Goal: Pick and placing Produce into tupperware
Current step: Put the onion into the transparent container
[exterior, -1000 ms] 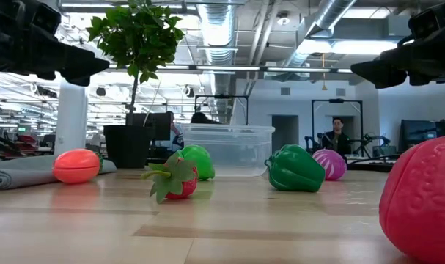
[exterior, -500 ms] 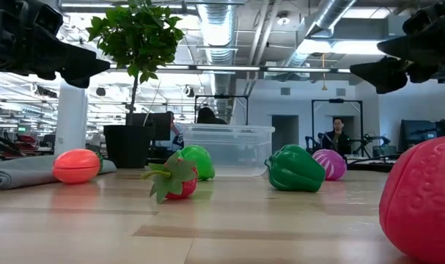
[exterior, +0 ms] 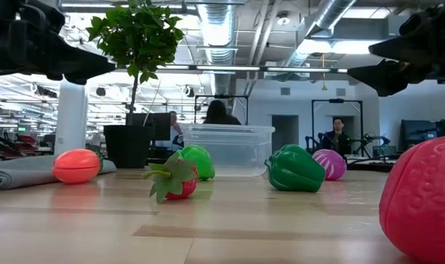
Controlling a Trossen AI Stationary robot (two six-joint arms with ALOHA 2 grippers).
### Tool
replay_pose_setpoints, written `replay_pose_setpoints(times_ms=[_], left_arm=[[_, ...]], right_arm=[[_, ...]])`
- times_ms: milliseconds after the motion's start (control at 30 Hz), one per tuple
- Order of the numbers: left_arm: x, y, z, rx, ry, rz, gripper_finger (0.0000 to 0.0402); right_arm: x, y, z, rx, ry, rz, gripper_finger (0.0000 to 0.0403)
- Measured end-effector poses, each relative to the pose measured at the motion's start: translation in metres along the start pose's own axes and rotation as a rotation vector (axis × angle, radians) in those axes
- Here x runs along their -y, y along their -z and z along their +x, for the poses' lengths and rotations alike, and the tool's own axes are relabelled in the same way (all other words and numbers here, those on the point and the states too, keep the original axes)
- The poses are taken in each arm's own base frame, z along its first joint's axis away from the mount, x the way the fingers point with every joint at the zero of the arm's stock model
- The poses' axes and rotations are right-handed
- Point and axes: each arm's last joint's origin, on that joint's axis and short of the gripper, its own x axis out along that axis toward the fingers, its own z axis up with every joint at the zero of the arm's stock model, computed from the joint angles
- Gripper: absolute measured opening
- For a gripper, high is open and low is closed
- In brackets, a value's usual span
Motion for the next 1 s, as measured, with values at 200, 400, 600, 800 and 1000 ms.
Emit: replay_pose_setpoints(times_ms=[200,400,600,800,1000], left_arm=[[0.0002,0.0000,0.0000,0.001,0.006,-0.040,0.0197],[0.0034,0.0010,-0.0002,-0.006,0.111,-0.124,0.0197],[0.0041,0.0013,-0.0003,-0.001,0.135,-0.020,0.0197],[0.0039,0.0012,-0.0003,-0.001,0.128,-0.034,0.0197],[0.0039,0.0013,-0.0003,-0.004,0.129,-0.067,0.0197]], right_arm=[[0.0027,0.0004,0.0001,-0.002,0.052,-0.001,0.0379],[0.0036,-0.0009,0.0001,0.012,0.061,0.042,0.0379],[0.0046,-0.0013,0.0000,0.016,0.099,-0.016,0.0379],[0.0063,-0.0007,-0.0001,0.016,0.141,0.042,0.0379],[0.0063,-0.0005,-0.0001,0.014,0.140,0.051,0.0379]])
